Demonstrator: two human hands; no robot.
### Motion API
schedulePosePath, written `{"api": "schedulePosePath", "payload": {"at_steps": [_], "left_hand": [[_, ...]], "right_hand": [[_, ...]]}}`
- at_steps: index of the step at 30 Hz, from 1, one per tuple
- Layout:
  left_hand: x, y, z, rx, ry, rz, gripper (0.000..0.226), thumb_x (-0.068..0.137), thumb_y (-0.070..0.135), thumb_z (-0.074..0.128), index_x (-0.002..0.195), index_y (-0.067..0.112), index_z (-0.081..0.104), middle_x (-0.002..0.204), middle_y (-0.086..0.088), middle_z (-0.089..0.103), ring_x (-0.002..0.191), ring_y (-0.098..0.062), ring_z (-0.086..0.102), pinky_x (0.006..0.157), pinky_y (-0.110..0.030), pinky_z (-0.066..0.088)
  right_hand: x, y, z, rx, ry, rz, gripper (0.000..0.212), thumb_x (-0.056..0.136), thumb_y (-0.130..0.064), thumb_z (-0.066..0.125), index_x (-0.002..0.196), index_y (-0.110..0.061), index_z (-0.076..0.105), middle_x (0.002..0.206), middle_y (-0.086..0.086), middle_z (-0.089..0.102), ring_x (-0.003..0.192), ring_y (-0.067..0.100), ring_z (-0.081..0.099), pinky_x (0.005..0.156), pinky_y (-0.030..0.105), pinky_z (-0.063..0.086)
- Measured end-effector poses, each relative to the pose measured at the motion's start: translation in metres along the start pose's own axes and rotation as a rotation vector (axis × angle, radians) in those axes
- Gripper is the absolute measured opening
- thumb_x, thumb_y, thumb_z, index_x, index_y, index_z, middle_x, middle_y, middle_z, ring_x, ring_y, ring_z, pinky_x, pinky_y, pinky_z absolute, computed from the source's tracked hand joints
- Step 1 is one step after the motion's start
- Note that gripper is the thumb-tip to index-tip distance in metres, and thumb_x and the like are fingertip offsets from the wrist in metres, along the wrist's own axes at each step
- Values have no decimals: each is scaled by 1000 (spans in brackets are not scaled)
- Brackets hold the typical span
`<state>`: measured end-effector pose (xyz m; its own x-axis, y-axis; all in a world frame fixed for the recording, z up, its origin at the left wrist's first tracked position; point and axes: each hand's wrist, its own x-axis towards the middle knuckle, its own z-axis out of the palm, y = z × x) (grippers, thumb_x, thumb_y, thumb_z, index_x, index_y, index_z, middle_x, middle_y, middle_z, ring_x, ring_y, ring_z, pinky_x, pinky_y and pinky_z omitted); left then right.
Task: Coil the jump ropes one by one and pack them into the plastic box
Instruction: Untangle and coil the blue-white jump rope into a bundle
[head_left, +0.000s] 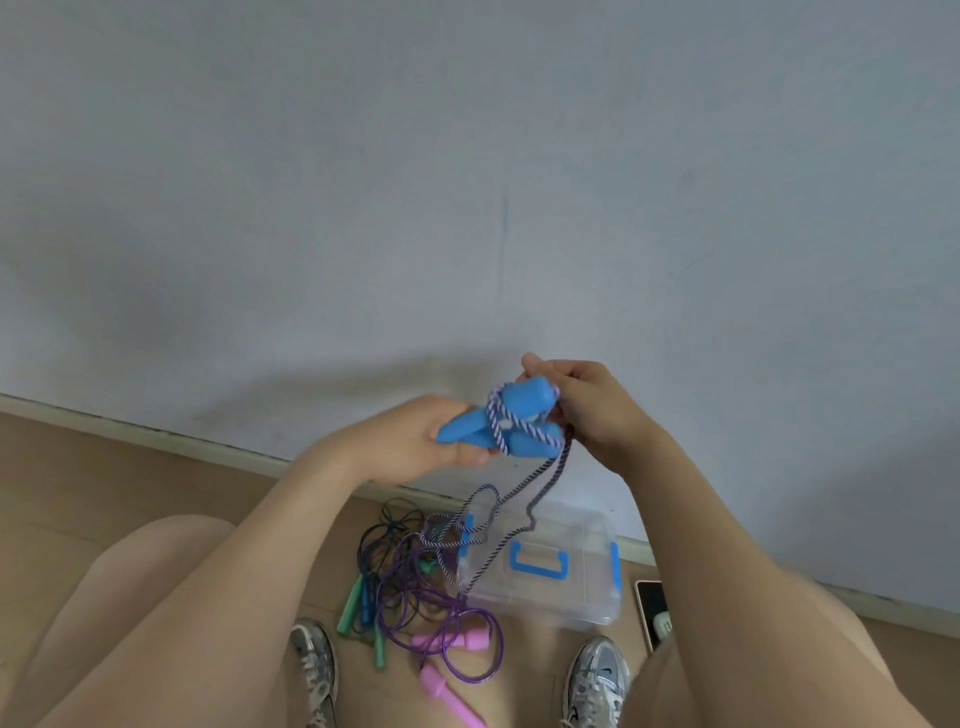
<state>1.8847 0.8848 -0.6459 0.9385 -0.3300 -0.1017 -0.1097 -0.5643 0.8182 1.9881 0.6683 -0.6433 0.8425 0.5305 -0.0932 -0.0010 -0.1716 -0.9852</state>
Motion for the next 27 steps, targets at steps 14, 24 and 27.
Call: {"api": "schedulePosePath", "payload": {"at_steps": [14,24,27], "left_hand": [[-4,-35,-8,701,411,-492,18,105,36,56,121,29,58,113,-1,67,98,-31,64,75,-36,45],[0,-24,0,803,143,-121,22,99,8,61,102,29,61,96,9,46,95,-23,58,72,-40,48],[-1,-14,-4,653,144,13,15,100,11,65,99,26,63,96,6,52,91,-19,56,78,-44,48]], "right_hand": [[-28,1,59,-927,-129,-230,42,89,-40,43,64,-8,54,58,7,57,55,24,51,56,42,45],[-17,-3,12,-958,363,-573,13,101,-39,66,102,-34,78,78,-9,67,72,20,62,59,34,49],[-12,2,9,-729,353,-423,17,98,-45,71,95,-33,82,77,-6,73,72,20,64,63,37,53]]}}
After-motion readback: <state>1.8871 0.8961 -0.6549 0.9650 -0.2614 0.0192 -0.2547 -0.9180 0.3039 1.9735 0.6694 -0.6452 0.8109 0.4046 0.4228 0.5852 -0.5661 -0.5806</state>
